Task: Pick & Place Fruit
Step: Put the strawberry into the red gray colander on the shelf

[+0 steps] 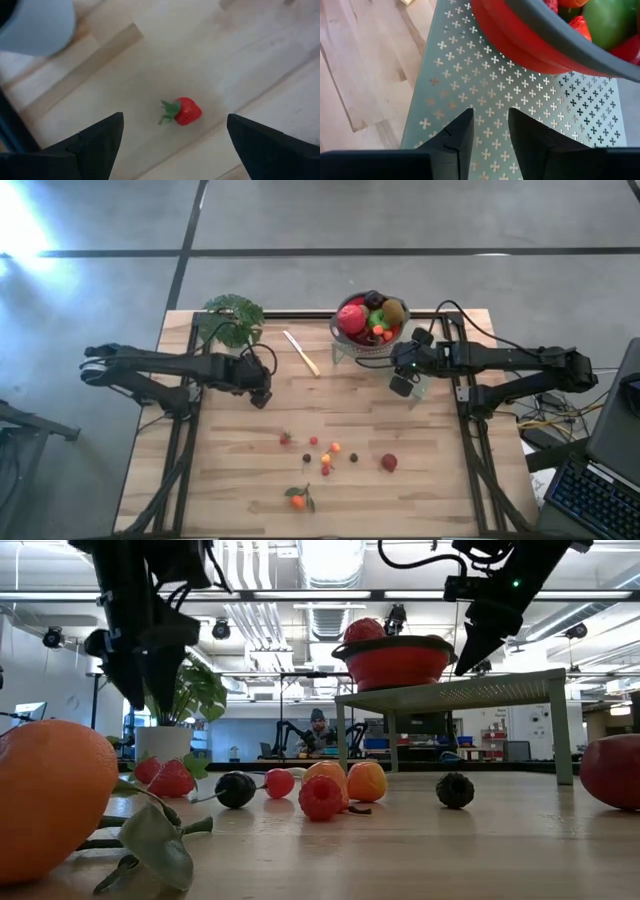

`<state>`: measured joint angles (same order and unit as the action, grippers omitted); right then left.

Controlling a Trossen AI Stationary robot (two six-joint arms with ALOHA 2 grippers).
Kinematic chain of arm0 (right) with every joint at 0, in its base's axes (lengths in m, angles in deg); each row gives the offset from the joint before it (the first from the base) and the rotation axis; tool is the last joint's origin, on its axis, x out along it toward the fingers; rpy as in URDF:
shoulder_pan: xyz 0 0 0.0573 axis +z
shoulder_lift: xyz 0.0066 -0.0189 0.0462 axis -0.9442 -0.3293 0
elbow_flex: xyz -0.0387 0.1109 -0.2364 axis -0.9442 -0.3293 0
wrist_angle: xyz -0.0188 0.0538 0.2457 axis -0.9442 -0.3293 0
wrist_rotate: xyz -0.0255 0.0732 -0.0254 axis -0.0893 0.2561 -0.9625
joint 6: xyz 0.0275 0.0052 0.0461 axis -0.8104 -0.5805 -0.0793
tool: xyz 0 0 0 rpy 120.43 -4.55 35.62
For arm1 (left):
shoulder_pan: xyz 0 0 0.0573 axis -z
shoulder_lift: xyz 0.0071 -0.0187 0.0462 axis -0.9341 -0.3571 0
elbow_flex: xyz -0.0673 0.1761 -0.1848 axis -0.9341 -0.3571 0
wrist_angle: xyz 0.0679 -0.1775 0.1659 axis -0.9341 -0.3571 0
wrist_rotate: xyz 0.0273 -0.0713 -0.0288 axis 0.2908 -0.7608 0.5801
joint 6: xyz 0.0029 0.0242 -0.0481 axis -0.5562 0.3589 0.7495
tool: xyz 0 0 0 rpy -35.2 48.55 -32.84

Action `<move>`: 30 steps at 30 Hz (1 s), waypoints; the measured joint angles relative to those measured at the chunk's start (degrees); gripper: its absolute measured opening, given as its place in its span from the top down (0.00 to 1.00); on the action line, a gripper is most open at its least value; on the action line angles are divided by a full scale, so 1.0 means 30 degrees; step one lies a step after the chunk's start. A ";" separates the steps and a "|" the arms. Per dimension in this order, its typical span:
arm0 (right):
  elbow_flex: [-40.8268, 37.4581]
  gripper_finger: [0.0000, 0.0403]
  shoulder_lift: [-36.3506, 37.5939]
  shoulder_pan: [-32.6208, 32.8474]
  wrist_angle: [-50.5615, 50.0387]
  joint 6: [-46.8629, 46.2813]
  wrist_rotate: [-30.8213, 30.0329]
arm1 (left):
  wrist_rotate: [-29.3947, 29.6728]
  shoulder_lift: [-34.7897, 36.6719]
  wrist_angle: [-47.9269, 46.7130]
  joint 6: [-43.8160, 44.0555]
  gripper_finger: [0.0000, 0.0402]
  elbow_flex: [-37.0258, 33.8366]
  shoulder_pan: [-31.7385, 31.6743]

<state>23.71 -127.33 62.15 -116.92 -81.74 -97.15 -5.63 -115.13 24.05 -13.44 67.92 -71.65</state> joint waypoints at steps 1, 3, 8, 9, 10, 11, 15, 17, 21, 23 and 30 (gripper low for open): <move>0.0001 0.69 0.0007 0.0000 0.0092 0.0000 0.0000 | -0.0137 -0.0064 0.0213 0.0009 0.10 -0.0161 0.0000; 0.0001 0.67 0.0007 0.0000 0.0235 0.0000 0.0000 | -0.0405 -0.0236 0.0508 -0.0035 0.10 -0.0443 0.0000; 0.0001 0.63 0.0007 0.0000 0.0300 -0.0066 0.0007 | -0.0904 -0.0763 0.1231 -0.0331 0.10 -0.0816 0.0000; 0.0001 0.62 0.0007 0.0000 0.0308 -0.0066 0.0005 | -0.0936 -0.0917 0.1337 -0.0331 0.10 -0.0832 0.0000; 0.0001 0.62 0.0007 0.0000 0.0308 -0.0067 0.0007 | -0.0952 -0.1081 0.1486 -0.0379 0.10 -0.0867 0.0000; 0.0001 0.61 0.0000 0.0000 0.0308 -0.0080 0.0007 | -0.1051 -0.1229 0.1664 -0.0421 0.10 -0.0914 0.0000; 0.0001 0.59 0.0000 0.0000 0.0315 -0.0080 0.0007 | -0.2145 -0.1949 0.2898 -0.0833 0.10 -0.1287 0.0000; 0.0001 0.59 -0.0007 0.0000 0.0322 -0.0085 0.0007 | -0.2584 -0.2364 0.3254 -0.0934 0.10 -0.1462 0.0000; 0.0001 0.57 -0.0007 0.0000 0.0322 -0.0103 0.0007 | -0.2616 -0.3288 0.3294 -0.1199 0.10 -0.1468 -0.0010; 0.0001 0.58 -0.0007 0.0000 0.0322 -0.0131 0.0007 | -0.2614 -0.3732 0.3377 -0.1309 0.10 -0.1468 -0.0031; 0.0001 0.63 -0.0007 0.0000 0.0322 -0.0131 0.0008 | -0.2602 -0.5066 0.3631 -0.1879 0.10 -0.1468 -0.0420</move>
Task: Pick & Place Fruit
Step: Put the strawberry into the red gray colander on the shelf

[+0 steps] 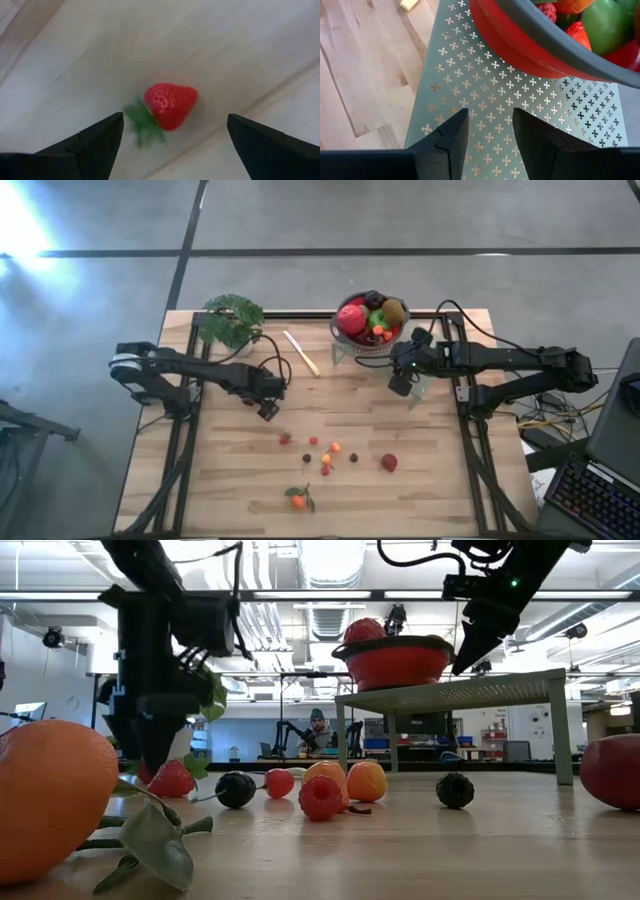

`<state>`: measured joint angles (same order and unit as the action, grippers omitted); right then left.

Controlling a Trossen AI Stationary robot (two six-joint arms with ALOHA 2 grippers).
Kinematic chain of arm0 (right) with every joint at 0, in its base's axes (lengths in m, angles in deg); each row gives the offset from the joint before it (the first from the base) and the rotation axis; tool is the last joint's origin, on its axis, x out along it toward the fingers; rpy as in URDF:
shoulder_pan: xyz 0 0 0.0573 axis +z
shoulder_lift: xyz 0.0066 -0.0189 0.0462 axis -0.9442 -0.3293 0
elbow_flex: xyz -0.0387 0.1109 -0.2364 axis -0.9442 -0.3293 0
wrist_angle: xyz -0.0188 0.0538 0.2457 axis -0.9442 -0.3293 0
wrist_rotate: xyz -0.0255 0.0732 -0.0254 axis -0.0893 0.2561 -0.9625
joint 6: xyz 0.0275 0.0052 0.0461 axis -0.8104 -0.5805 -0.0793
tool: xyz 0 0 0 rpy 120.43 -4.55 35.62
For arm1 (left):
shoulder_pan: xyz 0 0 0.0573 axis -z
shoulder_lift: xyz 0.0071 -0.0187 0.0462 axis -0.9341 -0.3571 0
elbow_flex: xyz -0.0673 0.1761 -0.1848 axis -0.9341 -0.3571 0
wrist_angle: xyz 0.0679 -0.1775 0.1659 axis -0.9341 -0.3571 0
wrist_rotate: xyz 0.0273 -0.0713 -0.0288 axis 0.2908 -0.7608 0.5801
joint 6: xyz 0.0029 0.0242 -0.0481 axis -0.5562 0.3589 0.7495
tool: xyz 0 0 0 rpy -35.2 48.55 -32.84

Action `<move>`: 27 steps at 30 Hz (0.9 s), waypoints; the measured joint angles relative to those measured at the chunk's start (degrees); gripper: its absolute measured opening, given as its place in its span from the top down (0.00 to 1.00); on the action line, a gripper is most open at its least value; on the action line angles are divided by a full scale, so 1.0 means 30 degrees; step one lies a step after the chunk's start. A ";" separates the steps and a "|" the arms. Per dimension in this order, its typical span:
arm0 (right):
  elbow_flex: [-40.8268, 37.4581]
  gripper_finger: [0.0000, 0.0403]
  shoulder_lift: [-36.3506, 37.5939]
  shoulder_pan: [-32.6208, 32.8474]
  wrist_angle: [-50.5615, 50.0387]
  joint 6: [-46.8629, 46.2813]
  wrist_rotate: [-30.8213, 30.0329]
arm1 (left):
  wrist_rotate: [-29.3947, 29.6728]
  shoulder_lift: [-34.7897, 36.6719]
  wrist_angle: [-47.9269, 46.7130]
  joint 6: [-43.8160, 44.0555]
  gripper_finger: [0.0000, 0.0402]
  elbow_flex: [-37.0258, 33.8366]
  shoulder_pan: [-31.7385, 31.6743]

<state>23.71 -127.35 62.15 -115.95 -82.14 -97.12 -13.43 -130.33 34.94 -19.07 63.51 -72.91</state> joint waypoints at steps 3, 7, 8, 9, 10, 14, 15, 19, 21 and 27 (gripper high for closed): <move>0.0007 0.67 0.0000 0.0000 0.0000 0.0000 0.0006 | 0.0015 -0.0444 0.0391 -0.0418 0.10 0.0000 -0.0223; 0.0007 0.71 -0.0007 0.0000 -0.0007 0.0054 0.0006 | -0.0117 -0.0794 0.1319 -0.1101 0.10 0.0007 -0.0442; 0.0007 0.72 -0.0007 0.0000 -0.0010 0.0056 0.0006 | -0.0249 -0.0827 0.1385 -0.1244 0.10 0.0007 -0.0491; 0.0007 0.73 -0.0015 0.0000 -0.0024 0.0049 0.0006 | -0.0408 -0.0870 0.1460 -0.1405 0.10 0.0007 -0.0518; 0.0007 0.74 -0.0015 0.0000 -0.0038 0.0038 0.0006 | -0.0522 -0.0888 0.1486 -0.1457 0.10 0.0013 -0.0543; 0.0007 0.77 -0.0015 0.0000 -0.0058 0.0051 0.0006 | -0.0656 -0.0800 0.1515 -0.1461 0.11 -0.0066 -0.0564; 0.0007 0.78 -0.0015 0.0000 -0.0058 0.0046 0.0006 | -0.0677 -0.0761 0.1547 -0.1461 0.12 -0.0115 -0.0564; 0.0007 0.81 -0.0015 0.0000 -0.0058 0.0057 0.0013 | -0.0853 -0.0662 0.1576 -0.1468 0.18 -0.0220 -0.0579; 0.0007 0.82 -0.0015 0.0000 -0.0059 0.0052 0.0013 | -0.0986 -0.0662 0.1580 -0.1587 0.22 -0.0240 -0.0579; 0.0007 0.84 -0.0015 0.0000 -0.0066 0.0049 0.0013 | -0.1603 -0.0677 0.1486 -0.1841 0.33 -0.0240 -0.0579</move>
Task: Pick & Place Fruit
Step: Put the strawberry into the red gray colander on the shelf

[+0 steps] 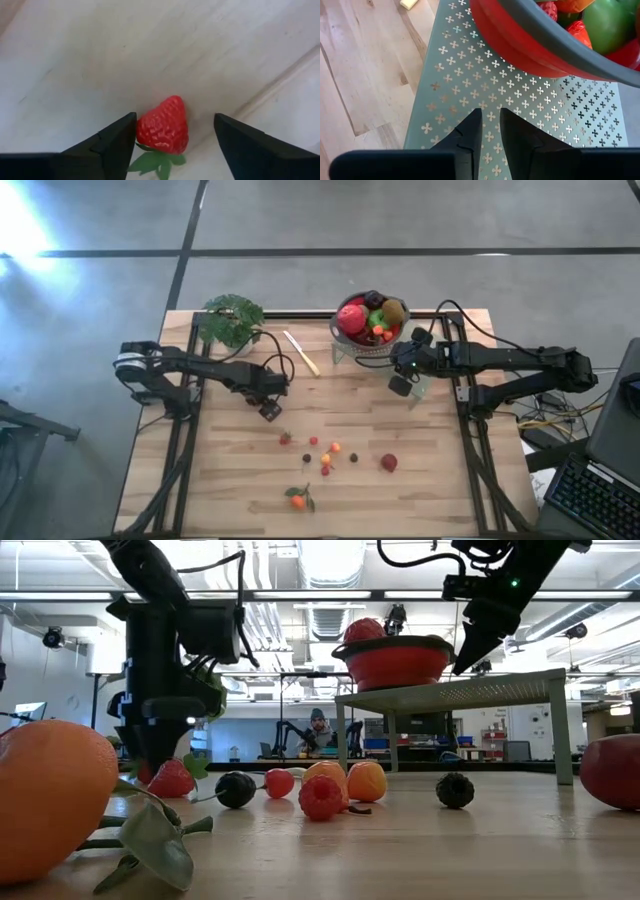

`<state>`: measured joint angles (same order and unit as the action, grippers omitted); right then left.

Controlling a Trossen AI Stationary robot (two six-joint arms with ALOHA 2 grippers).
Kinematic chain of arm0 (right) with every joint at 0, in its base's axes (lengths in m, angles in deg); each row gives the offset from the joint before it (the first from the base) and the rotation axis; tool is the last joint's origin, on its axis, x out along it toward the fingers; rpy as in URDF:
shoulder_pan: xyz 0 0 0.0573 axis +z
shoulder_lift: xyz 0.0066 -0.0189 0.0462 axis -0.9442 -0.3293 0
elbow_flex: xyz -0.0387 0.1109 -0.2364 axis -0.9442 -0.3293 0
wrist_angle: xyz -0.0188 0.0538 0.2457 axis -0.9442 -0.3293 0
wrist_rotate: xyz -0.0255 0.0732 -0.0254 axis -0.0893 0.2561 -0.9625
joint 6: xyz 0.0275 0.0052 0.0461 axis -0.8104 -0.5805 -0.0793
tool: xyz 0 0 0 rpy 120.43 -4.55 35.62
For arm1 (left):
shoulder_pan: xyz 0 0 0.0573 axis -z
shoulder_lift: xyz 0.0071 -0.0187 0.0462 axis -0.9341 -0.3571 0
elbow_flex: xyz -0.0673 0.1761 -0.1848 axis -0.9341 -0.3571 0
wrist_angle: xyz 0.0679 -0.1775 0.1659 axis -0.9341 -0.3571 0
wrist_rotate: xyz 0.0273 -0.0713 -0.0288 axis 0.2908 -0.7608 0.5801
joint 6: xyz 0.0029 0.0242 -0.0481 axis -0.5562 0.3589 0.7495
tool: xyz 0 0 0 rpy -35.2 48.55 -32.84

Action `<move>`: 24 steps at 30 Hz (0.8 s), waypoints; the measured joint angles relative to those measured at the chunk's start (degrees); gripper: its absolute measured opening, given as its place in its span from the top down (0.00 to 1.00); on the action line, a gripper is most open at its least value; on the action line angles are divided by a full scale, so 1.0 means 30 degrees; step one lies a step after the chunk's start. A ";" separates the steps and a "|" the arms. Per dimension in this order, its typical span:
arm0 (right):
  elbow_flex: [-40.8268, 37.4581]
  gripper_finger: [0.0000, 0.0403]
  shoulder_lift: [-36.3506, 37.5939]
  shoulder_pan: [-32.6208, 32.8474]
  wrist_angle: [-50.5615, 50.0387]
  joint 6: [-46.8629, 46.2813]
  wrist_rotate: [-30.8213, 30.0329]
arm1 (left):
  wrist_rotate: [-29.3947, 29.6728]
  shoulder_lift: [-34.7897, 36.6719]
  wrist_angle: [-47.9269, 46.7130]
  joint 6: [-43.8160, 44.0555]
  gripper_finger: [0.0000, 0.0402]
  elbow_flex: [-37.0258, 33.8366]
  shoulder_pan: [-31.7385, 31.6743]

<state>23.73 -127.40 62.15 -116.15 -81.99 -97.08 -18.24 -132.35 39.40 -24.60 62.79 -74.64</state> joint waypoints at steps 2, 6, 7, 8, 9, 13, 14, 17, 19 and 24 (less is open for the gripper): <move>0.0000 0.84 0.0000 0.0000 0.0000 -0.0003 0.0000 | -0.0139 0.0000 -0.0042 -0.0100 0.35 0.0000 0.0000; 0.0000 0.80 0.0000 0.0000 0.0000 -0.0012 0.0000 | -0.0269 0.0000 -0.0131 -0.0127 0.40 -0.0007 0.0000; 0.0000 0.79 0.0000 0.0000 0.0000 -0.0013 0.0000 | -0.0269 0.0000 -0.0131 -0.0148 0.41 -0.0007 0.0000; 0.0000 0.78 0.0000 0.0000 0.0000 -0.0006 0.0000 | -0.0274 0.0000 -0.0127 -0.0187 0.42 -0.0007 0.0000; 0.0000 0.78 0.0000 0.0000 0.0000 -0.0001 0.0000 | -0.0277 0.0000 -0.0122 -0.0208 0.43 -0.0015 0.0004; 0.0000 0.74 0.0000 0.0000 0.0000 -0.0020 0.0000 | -0.0277 0.0000 -0.0007 -0.0392 0.49 -0.0029 0.0007; 0.0000 0.74 0.0000 0.0000 0.0007 -0.0027 0.0000 | -0.0284 0.0000 0.0154 -0.0480 0.50 -0.0029 0.0007; 0.0000 0.72 0.0000 0.0000 0.0007 -0.0047 0.0000 | -0.0313 0.0000 0.0416 -0.0781 0.55 -0.0036 0.0011; -0.0007 0.70 0.0000 0.0000 0.0019 -0.0057 0.0000 | -0.0315 0.0000 0.0631 -0.1116 0.59 -0.0046 0.0015; -0.0215 0.67 0.0000 0.0091 0.0582 -0.0122 0.0309 | -0.0095 0.0000 0.1983 -0.1820 0.63 -0.0051 0.0007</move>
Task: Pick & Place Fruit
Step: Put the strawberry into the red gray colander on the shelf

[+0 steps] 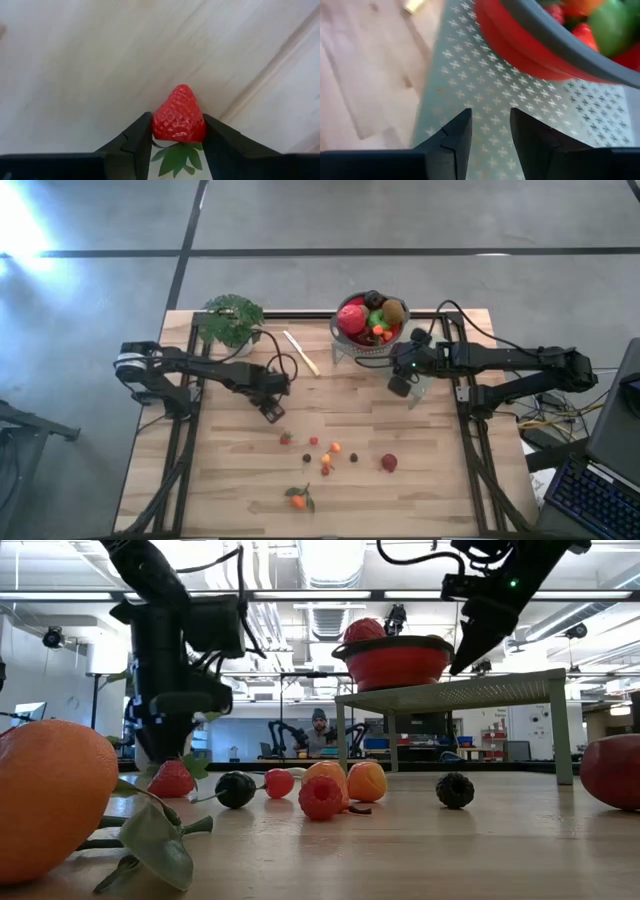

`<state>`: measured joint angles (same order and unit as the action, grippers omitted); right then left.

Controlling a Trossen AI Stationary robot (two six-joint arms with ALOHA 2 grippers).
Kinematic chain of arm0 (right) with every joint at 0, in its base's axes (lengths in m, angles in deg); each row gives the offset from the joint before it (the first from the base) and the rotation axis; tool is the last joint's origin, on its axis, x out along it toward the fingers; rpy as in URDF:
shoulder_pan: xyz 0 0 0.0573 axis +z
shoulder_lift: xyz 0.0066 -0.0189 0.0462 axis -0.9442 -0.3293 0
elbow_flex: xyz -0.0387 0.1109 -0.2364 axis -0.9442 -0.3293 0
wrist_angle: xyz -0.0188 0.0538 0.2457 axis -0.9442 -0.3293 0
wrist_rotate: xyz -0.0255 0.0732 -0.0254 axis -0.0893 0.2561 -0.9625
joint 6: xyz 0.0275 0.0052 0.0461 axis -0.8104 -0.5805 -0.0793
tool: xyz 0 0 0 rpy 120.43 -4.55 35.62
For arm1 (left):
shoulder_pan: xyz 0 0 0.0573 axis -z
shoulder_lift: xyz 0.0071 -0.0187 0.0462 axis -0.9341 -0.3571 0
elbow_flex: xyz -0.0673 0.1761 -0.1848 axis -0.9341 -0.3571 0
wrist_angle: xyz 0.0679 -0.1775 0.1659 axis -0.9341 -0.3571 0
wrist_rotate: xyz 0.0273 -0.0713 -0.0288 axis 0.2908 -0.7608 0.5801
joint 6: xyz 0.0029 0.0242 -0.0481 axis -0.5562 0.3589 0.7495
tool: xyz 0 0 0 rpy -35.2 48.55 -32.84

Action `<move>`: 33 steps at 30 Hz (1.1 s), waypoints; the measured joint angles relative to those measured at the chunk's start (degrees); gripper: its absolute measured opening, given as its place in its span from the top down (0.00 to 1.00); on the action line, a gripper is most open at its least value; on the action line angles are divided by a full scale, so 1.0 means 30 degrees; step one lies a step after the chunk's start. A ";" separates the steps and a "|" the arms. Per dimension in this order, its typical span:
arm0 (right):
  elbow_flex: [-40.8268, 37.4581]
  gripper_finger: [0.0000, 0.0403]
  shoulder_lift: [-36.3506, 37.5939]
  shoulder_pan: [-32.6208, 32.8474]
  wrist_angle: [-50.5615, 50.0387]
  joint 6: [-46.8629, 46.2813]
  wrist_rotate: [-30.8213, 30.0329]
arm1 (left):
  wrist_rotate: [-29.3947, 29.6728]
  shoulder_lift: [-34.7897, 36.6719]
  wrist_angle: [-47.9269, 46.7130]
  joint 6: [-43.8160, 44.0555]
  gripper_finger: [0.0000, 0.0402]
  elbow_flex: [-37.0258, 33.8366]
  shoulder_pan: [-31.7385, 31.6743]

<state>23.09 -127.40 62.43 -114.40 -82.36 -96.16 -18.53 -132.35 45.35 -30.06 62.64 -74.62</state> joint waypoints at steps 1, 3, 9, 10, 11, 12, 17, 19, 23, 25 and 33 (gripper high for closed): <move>-0.0089 0.67 0.0000 0.0075 0.0335 0.0014 0.0424 | 0.0001 0.0000 0.0343 -0.0148 0.63 0.0000 0.0000; -0.0313 0.65 0.0000 0.0238 0.1162 0.0327 0.1729 | -0.0038 0.0019 0.1172 -0.0447 0.61 0.0000 0.0000; -0.1326 0.62 0.0000 0.1808 0.5106 0.2236 0.6082 | -0.1587 0.0036 0.4090 -0.1457 0.58 0.0000 0.0000; -0.1398 0.62 0.0000 0.2222 0.5599 0.2579 0.6361 | -0.2073 0.0041 0.4714 -0.1616 0.59 0.0000 -0.0006; -0.1433 0.62 0.0000 0.2680 0.6033 0.2889 0.6396 | -0.2561 0.0073 0.5313 -0.1829 0.60 0.0000 0.0000; -0.1454 0.62 0.0000 0.3123 0.6455 0.3278 0.6387 | -0.3051 0.0106 0.5906 -0.1948 0.61 0.0000 0.0000; -0.1476 0.64 -0.0022 0.5549 0.8795 0.5459 0.6384 | -0.5925 0.0356 0.9182 -0.2108 0.62 0.0000 0.0000; -0.1476 0.66 -0.0022 0.6435 0.9582 0.6027 0.6377 | -0.7001 0.0423 1.0839 -0.1930 0.60 0.0000 0.0000; -0.1483 0.69 -0.0029 0.7773 1.0738 0.6699 0.6154 | -0.9427 0.0409 1.4919 -0.1441 0.59 0.0000 0.0005; -0.1483 0.70 -0.0029 0.8191 1.1119 0.6893 0.6154 | -1.0284 0.0386 1.7111 -0.0834 0.59 0.0015 0.0007; -0.1490 0.64 -0.0036 0.8462 1.1933 0.7162 0.5615 | -1.1708 0.0364 2.1404 0.0095 0.61 0.0604 0.0015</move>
<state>18.62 -127.51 87.81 -78.60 -60.87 -79.31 -53.65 -131.26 109.56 -29.77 64.45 -74.58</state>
